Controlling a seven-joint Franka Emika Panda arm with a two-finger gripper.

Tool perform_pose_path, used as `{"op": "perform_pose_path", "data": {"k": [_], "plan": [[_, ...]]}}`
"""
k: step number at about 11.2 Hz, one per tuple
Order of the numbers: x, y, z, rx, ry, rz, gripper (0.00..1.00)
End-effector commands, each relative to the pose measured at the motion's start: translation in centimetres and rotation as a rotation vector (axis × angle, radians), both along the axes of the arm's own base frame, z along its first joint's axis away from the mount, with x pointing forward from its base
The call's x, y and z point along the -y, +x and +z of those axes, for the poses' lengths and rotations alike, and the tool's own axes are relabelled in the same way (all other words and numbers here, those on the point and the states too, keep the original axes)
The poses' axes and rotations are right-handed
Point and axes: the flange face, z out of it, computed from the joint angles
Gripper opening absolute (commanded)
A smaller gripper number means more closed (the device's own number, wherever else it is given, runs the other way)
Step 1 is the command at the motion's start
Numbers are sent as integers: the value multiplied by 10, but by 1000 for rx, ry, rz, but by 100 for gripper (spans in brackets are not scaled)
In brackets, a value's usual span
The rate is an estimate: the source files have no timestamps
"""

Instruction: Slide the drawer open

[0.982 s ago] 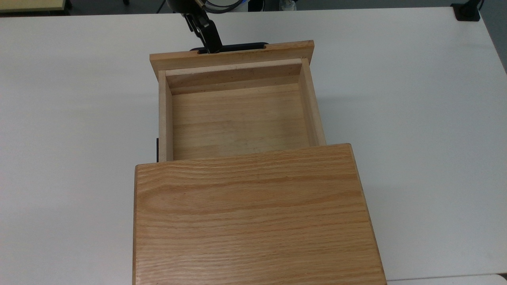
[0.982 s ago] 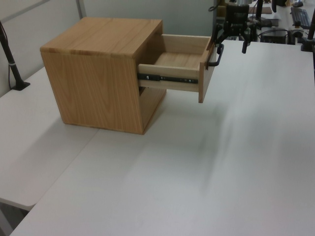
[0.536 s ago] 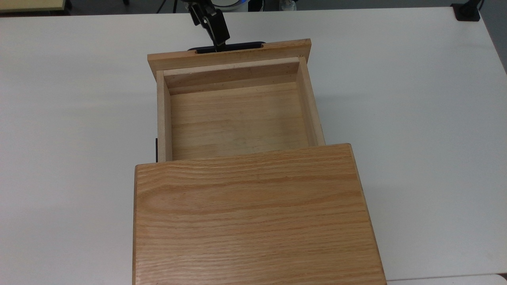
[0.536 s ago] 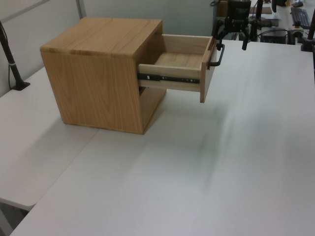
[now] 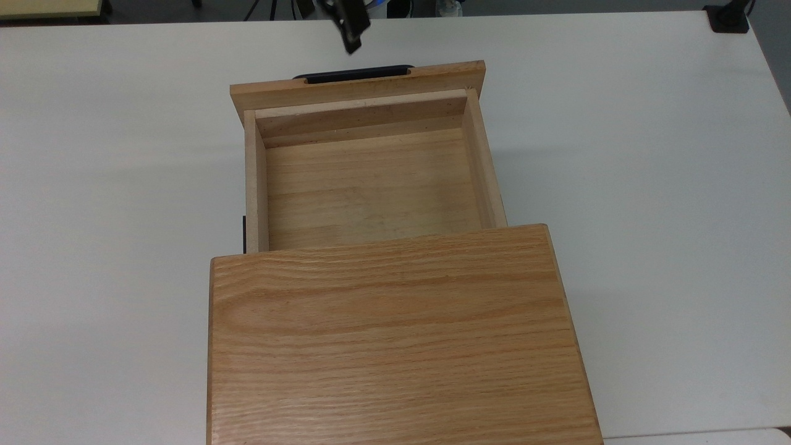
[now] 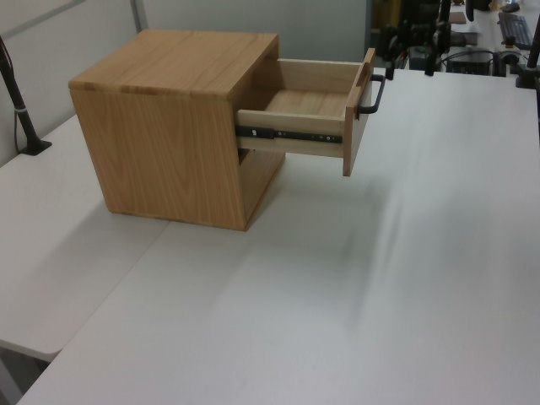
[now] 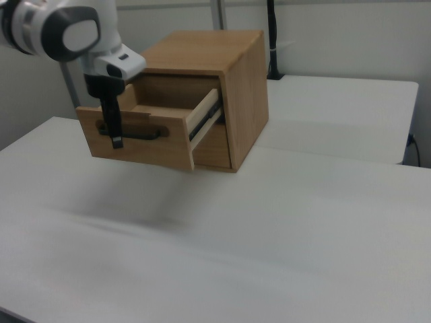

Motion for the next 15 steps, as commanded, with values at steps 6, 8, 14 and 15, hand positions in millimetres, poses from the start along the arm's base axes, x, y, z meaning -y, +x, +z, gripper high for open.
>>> {"op": "perform_pose_path", "data": {"k": [6,8,14,15], "plan": [[29,-1,48,121,-138,624,100],[33,5,40,92,-195,670,100],[32,17,40,54,-319,793,100],[32,16,41,54,-314,793,100]]}}
